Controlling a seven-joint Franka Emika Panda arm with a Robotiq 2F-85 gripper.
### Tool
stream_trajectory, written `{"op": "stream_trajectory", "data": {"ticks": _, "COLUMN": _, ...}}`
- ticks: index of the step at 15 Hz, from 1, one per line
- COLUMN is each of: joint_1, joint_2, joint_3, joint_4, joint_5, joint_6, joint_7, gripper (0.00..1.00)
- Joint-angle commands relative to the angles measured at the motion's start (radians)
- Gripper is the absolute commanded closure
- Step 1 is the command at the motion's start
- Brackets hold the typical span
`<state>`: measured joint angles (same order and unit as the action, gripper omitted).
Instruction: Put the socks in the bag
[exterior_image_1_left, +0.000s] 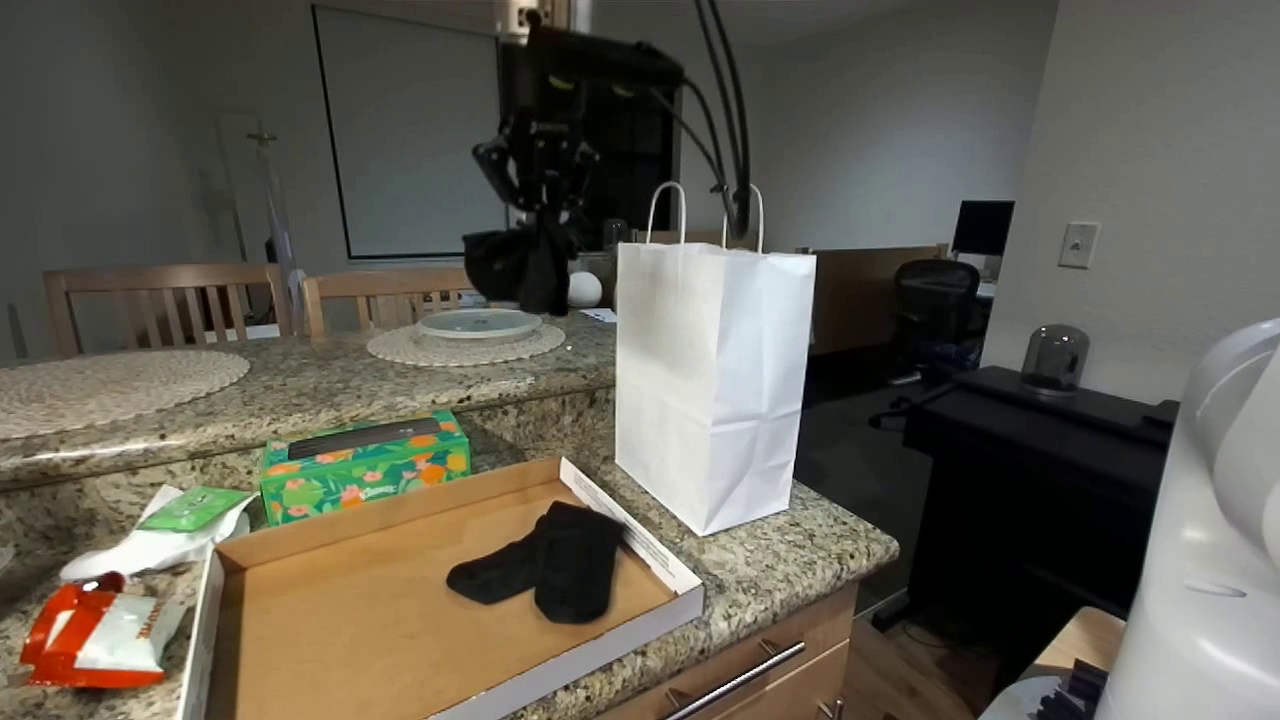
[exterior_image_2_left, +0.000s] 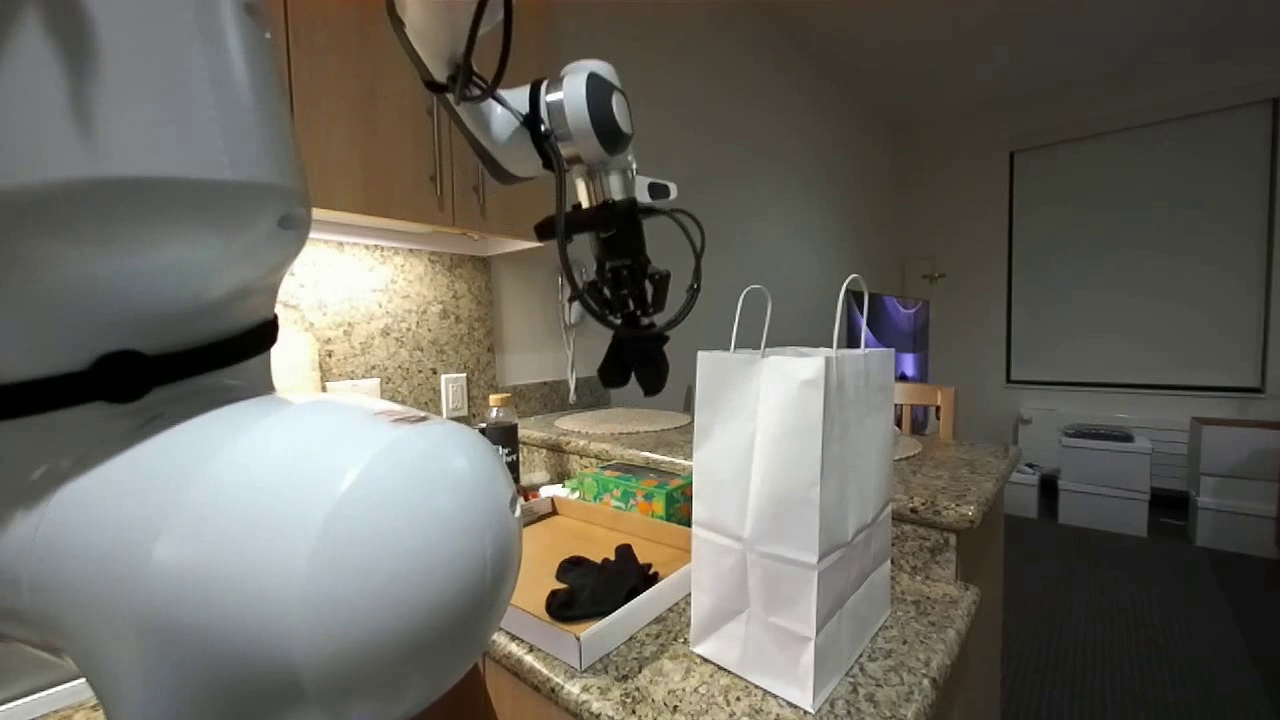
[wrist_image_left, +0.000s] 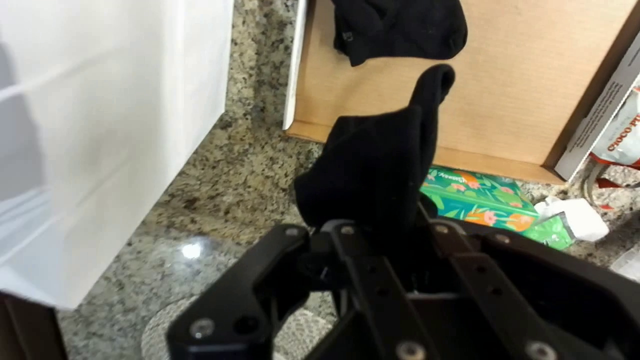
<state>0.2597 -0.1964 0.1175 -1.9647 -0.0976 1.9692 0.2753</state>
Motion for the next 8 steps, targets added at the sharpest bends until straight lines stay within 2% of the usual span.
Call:
{"op": "stream_trajectory", "data": {"ticks": 1, "joint_1": -0.075, "joint_2": -0.115, "joint_3": -0.009, "joint_4": 0.077, "joint_5": 0.009, "joint_6": -0.143, "joint_7": -0.129, "gripper": 0.91}}
{"op": "stream_trajectory", "data": {"ticks": 4, "joint_1": -0.128, "joint_2": -0.175, "joint_3": -0.060, "joint_4": 0.179, "joint_5": 0.038, "joint_6": -0.217, "joint_7": -0.211, "gripper": 0.91}}
{"op": "stream_trajectory", "data": {"ticks": 8, "joint_1": -0.198, "joint_2": -0.192, "joint_3": -0.183, "joint_4": 0.333, "joint_5": 0.099, "joint_6": -0.290, "joint_7": -0.313, "gripper": 0.91}}
